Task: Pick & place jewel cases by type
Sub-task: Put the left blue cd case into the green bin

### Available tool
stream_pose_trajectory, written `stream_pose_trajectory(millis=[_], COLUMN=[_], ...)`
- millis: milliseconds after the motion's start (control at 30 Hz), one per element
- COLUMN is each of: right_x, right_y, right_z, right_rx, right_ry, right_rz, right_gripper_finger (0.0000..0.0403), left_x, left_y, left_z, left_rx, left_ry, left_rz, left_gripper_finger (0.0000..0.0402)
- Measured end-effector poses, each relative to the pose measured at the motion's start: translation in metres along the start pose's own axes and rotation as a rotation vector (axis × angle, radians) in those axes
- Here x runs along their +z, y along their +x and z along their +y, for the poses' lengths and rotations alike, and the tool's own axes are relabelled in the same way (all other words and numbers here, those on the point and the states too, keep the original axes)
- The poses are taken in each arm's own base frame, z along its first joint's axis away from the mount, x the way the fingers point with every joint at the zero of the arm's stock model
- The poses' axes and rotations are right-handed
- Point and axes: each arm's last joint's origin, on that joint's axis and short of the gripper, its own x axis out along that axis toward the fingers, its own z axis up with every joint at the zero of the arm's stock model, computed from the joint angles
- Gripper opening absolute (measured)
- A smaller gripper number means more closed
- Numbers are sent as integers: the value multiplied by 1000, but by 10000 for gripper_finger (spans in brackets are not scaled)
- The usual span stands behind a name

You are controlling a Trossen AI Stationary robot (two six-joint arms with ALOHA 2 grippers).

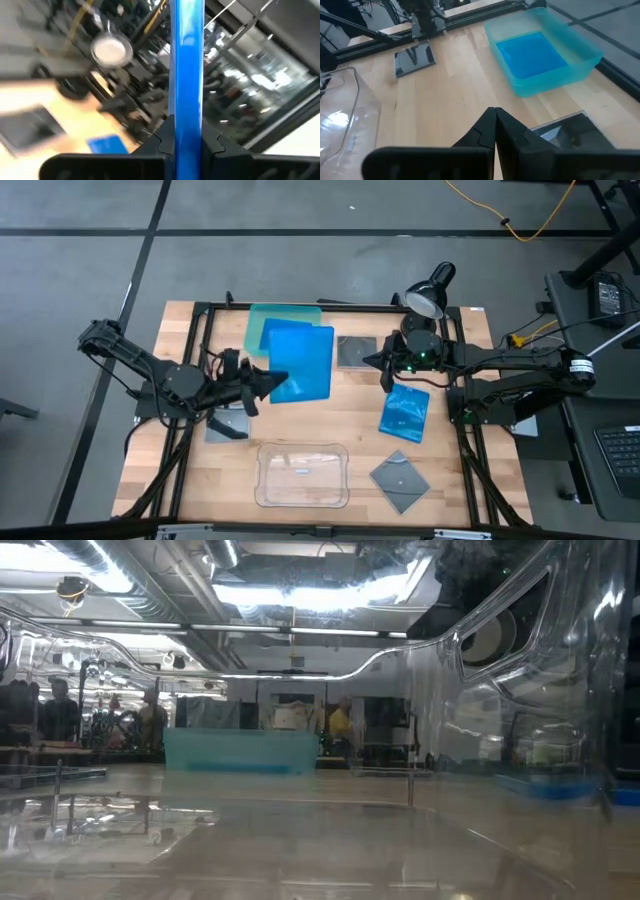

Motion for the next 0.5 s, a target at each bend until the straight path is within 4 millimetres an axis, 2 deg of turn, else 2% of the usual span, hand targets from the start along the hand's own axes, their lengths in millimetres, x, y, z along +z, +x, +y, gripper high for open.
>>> stream_pose_trajectory(millis=[67, 200, 500], right_x=[0, 0, 0], right_y=[0, 0, 0], right_z=[0, 0, 1], right_rx=[0, 0, 26], right_ry=[-17, -23, -46], right_rz=[0, 0, 5], right_gripper_finger=[10, 10, 10], left_x=[0, -1, 3], left_y=[0, 0, 0], left_z=[-1, -1, 3], left_rx=[-16, -24, 95], left_ry=[-66, -80, 7], left_rz=[14, 23, -92], left_gripper_finger=[20, 20, 20])
